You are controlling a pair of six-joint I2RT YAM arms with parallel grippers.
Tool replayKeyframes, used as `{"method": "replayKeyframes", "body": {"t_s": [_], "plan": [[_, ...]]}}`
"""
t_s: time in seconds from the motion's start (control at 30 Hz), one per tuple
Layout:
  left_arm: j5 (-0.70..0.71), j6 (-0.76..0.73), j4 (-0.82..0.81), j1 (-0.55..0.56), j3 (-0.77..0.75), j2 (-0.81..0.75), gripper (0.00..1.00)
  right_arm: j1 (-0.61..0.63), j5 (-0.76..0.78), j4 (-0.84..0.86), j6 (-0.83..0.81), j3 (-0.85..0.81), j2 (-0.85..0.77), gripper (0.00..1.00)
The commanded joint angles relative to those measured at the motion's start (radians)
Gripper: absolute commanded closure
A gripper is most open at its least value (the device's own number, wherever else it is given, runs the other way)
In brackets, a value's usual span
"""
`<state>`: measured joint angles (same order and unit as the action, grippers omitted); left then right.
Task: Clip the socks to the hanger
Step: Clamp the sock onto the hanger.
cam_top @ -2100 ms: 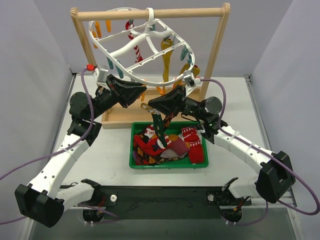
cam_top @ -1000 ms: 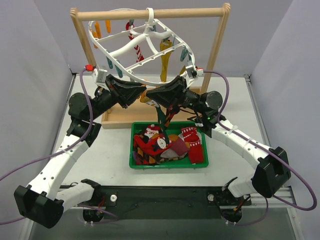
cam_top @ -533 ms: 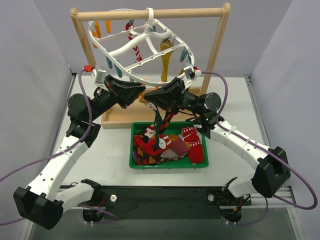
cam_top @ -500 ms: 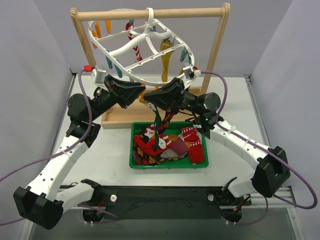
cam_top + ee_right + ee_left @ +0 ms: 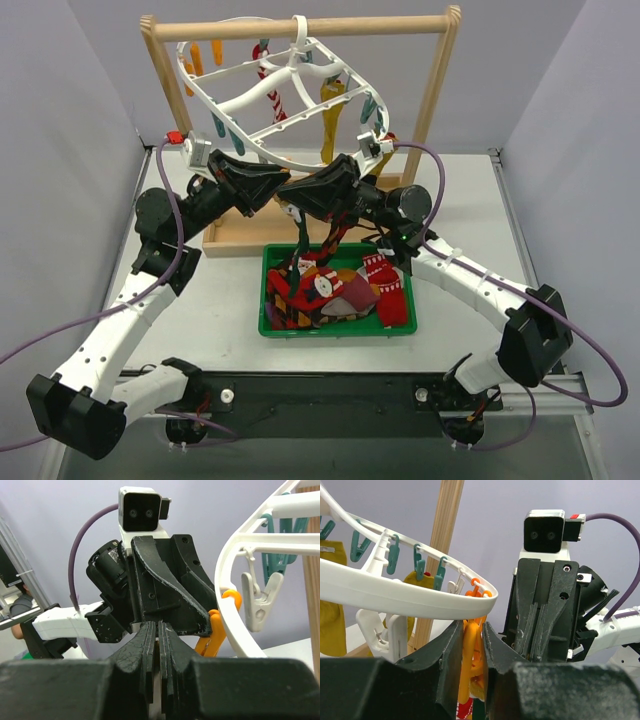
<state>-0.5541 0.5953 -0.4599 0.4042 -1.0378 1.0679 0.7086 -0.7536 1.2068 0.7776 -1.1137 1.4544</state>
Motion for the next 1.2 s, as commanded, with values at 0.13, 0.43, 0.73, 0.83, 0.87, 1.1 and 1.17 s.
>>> {"method": "replayKeyframes", "body": {"t_s": [0.13, 0.43, 0.73, 0.83, 0.87, 1.1, 1.17], "plan": [[-0.086, 0.023, 0.007, 0.016, 0.007, -0.023, 1.0, -0.026, 0.071, 0.154, -0.126, 0.048, -0.126, 1.0], [-0.09, 0.02, 0.007, 0.016, 0.018, -0.029, 1.0, -0.04, 0.138, 0.137, -0.172, 0.103, -0.166, 1.0], [-0.09, 0.024, 0.004, 0.016, 0.031, -0.039, 0.79, -0.046, 0.155, 0.14, -0.176, 0.107, -0.177, 1.0], [-0.086, 0.024, 0.001, 0.013, 0.035, -0.043, 0.62, -0.054, 0.158, 0.119, -0.192, 0.118, -0.195, 1.0], [-0.086, 0.024, 0.001, 0.012, 0.039, -0.046, 0.56, -0.058, 0.158, 0.114, -0.195, 0.12, -0.2, 1.0], [-0.099, 0.041, 0.009, -0.016, 0.042, -0.072, 0.13, -0.073, 0.148, 0.045, -0.209, 0.132, -0.224, 1.0], [-0.102, 0.038, 0.026, -0.031, 0.048, -0.094, 0.1, -0.075, 0.132, 0.011, -0.218, 0.123, -0.227, 1.0]]}}
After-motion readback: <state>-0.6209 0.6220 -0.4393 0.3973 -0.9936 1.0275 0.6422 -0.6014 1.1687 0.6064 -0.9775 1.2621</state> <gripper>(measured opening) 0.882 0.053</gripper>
